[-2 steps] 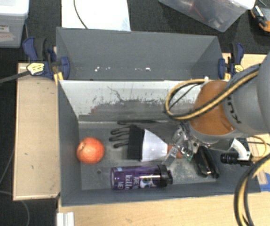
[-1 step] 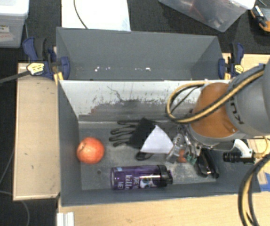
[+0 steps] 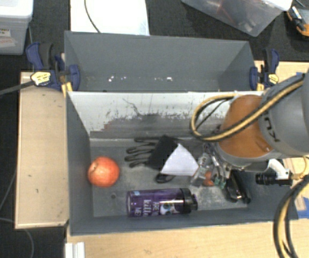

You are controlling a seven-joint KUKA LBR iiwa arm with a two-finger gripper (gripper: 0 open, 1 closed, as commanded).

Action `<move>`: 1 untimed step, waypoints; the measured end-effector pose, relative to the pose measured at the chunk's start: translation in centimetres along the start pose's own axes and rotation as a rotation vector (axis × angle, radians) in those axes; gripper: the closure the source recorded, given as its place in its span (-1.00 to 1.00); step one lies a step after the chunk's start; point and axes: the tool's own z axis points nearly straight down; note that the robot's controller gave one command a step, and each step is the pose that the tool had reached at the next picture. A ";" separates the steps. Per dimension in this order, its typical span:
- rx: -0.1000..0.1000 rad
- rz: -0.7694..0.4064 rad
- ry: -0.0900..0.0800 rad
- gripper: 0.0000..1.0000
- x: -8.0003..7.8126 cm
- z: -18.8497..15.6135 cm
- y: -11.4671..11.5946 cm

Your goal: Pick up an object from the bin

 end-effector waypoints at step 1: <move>0.003 -0.009 0.005 1.00 0.2 -1.3 -0.1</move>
Offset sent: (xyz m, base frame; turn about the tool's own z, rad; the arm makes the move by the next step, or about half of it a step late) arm -0.0016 0.0000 0.0475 -0.0099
